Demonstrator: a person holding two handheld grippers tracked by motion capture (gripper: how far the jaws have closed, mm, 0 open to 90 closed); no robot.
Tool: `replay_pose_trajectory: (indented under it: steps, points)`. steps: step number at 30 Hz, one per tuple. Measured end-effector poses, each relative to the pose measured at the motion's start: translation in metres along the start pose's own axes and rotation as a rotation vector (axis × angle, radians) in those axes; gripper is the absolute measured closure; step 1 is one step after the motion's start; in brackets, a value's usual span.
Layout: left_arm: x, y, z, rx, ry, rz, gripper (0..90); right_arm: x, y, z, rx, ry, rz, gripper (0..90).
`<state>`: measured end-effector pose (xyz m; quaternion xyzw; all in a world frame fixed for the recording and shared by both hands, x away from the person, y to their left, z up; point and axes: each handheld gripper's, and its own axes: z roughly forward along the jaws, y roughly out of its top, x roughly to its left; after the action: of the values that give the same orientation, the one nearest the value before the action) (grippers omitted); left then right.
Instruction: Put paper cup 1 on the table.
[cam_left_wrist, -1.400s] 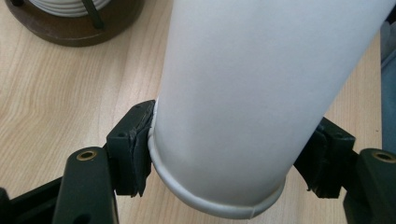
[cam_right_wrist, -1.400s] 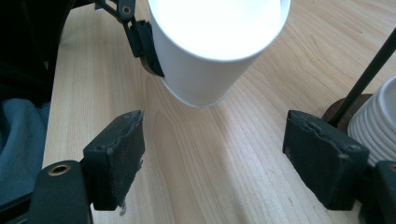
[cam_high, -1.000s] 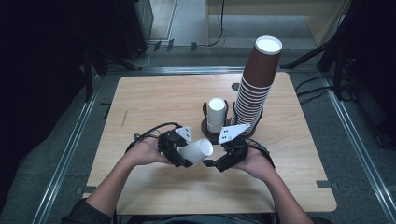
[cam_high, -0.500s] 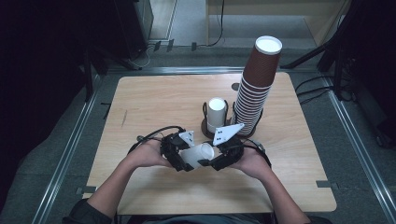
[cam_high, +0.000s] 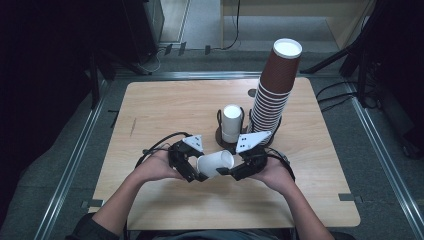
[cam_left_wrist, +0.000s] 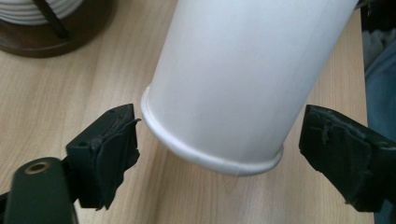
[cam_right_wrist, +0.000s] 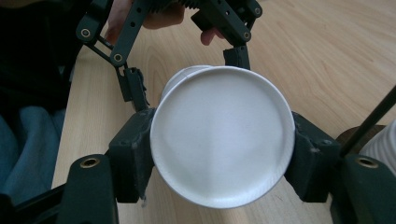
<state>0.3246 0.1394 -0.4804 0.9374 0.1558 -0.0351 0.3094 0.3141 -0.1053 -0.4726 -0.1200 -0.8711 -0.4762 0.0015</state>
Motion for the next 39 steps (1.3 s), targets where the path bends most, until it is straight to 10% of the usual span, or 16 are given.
replay_pose_trajectory:
  steps: [23, 39]
  points:
    - [-0.001, -0.003, -0.013, -0.255, -0.035, -0.040, 6.9, -0.003, 0.003, -0.010, -0.275, 0.082, 0.123, 34.2]
    - [-0.006, -0.002, -0.021, -0.275, -0.009, 0.012, 23.8, -0.002, 0.005, -0.004, -0.236, 0.097, 0.106, 33.0]
